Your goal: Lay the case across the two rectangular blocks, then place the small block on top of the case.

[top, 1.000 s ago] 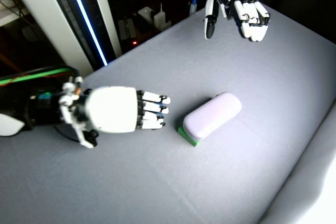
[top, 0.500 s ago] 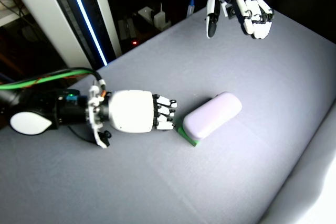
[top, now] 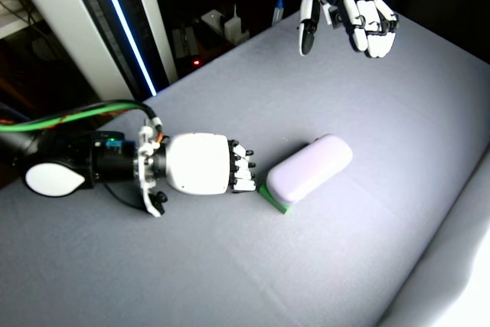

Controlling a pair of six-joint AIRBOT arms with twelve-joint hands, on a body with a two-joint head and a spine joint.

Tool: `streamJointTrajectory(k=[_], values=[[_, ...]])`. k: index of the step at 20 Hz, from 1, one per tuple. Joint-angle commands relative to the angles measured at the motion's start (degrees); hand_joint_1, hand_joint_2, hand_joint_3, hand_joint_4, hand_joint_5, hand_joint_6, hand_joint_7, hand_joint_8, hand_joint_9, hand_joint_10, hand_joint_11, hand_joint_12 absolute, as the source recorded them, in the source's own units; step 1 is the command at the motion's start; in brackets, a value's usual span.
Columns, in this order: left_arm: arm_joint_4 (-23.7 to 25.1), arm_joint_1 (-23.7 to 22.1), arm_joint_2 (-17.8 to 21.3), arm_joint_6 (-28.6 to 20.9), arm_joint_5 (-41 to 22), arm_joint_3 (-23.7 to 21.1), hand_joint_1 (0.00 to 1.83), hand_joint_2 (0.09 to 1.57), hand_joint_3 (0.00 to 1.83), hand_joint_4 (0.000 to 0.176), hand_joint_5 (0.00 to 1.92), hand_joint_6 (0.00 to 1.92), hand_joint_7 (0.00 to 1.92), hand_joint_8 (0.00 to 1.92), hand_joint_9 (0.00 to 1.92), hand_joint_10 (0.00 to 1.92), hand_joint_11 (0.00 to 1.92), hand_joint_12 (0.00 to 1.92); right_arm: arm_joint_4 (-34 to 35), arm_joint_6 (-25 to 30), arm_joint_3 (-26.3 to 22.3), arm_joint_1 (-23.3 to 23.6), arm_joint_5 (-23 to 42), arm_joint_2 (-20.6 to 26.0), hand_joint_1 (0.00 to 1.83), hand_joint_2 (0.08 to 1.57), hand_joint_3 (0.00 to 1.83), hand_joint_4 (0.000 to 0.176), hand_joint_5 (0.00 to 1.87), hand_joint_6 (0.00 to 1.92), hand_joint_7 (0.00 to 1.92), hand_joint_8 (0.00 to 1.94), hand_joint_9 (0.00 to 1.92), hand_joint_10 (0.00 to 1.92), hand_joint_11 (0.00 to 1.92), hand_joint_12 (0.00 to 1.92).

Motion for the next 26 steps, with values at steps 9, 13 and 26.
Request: streamJointTrajectory(k=[9, 13, 26], values=[[0.20, 0.07, -0.40, -0.44, -7.20, 0.00, 0.92, 0.94, 0.00, 0.115, 0.18, 0.00, 0.31, 0.00, 0.31, 0.00, 0.00, 0.94, 1.68, 0.26, -1.34, 0.46, 7.66, 1.88, 1.21, 1.12, 0.01, 0.000, 0.90, 1.14, 0.97, 1.13, 0.85, 1.52, 0.78, 1.76], [0.00, 0.34, -0.46, -0.49, -7.28, -0.11, 0.89, 0.94, 0.00, 0.105, 0.17, 0.00, 0.31, 0.00, 0.31, 0.00, 0.00, 0.94, 4.64, 0.26, -3.61, 1.10, 16.01, 5.94, 1.17, 1.09, 0.00, 0.000, 1.01, 0.97, 0.88, 1.42, 0.87, 1.68, 0.83, 1.91], [-0.33, 0.94, -1.10, -1.18, -6.77, 0.34, 0.90, 0.94, 0.00, 0.124, 0.17, 0.00, 0.33, 0.00, 0.32, 0.00, 0.00, 0.92, 2.58, -3.69, 4.83, 16.81, 6.95, -0.35, 1.23, 1.11, 0.00, 0.000, 0.93, 1.00, 1.05, 1.03, 0.91, 1.23, 0.75, 1.54]])
